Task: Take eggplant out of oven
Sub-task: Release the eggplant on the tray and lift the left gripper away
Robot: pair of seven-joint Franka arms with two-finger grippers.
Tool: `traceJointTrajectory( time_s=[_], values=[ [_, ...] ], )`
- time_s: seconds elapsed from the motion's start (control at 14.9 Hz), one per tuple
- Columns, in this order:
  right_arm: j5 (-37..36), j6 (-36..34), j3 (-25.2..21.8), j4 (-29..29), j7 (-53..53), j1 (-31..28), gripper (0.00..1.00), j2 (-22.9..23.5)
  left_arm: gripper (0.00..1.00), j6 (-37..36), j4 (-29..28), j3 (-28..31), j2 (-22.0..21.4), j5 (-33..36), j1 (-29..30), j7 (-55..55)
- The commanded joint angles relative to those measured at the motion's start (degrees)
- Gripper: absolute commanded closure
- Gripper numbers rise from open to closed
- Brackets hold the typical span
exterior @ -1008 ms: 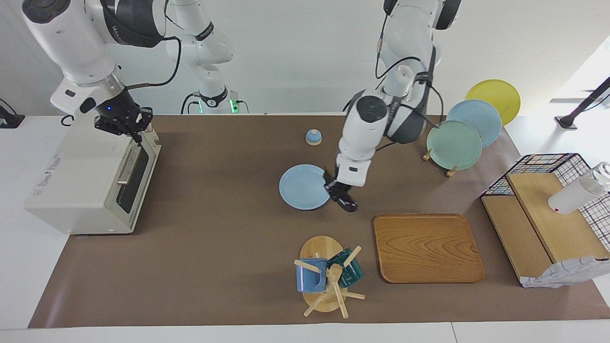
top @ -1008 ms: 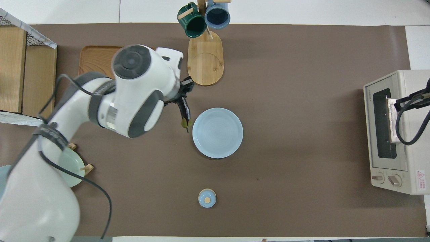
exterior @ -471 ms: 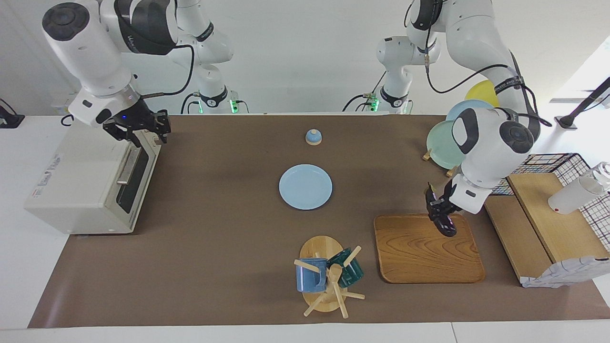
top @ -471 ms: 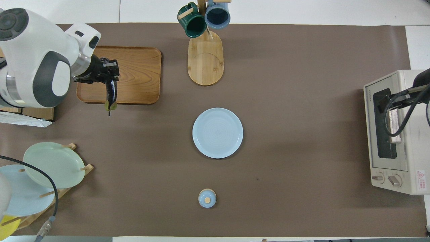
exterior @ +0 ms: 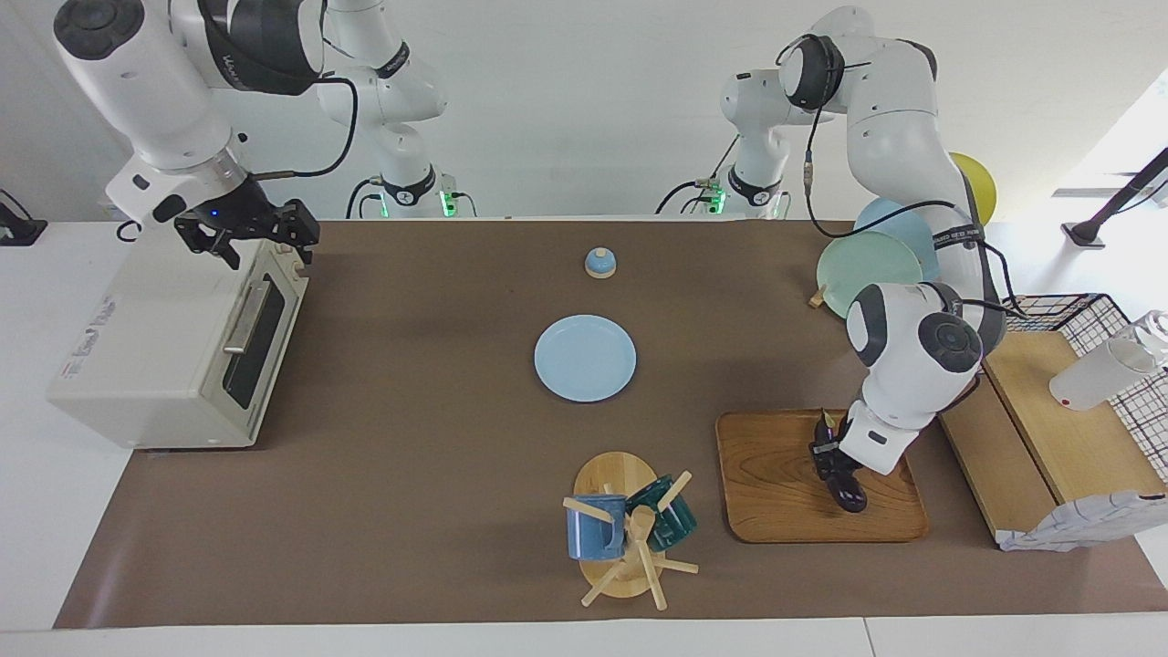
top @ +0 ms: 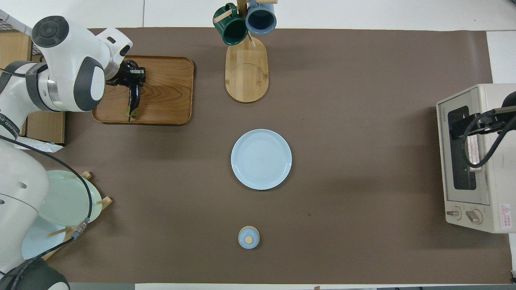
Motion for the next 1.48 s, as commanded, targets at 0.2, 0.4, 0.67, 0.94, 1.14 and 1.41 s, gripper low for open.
traceJointTrajectory(
  time_s=[0.2,0.4,0.67,0.94,1.14,1.41],
  values=[
    [1.6,0.3,-0.9,-3.9,2.3,0.4,0.00,-3.4,0.00,-3.3,1.1,0.2,-1.1,1.0,-0.8,0.0],
    [1.7,0.3,-1.0,-3.6,2.4,0.4,0.00,-3.3,0.00,-7.7,2.9,0.1,-4.8,-0.6,-0.7,-0.8],
    [1.7,0.2,-1.2,-3.4,2.4,0.4,0.00,-3.1,0.00,-18.2,1.8,0.4,-15.3,-2.1,0.9,-1.1],
    [1.7,0.3,-0.9,-3.5,2.0,0.3,0.00,-2.9,0.00,-29.4,0.3,0.6,-26.5,-1.8,1.6,-0.7],
    [1.7,0.7,-0.9,-3.5,2.3,0.8,0.00,-2.9,0.00,-34.6,-5.6,0.6,-34.7,-1.8,1.8,-0.3],
    [1.7,0.1,-0.9,-3.5,2.2,0.3,0.00,-2.9,0.00,-33.0,-16.8,0.6,-41.8,-1.8,1.1,-0.1]
  ],
)
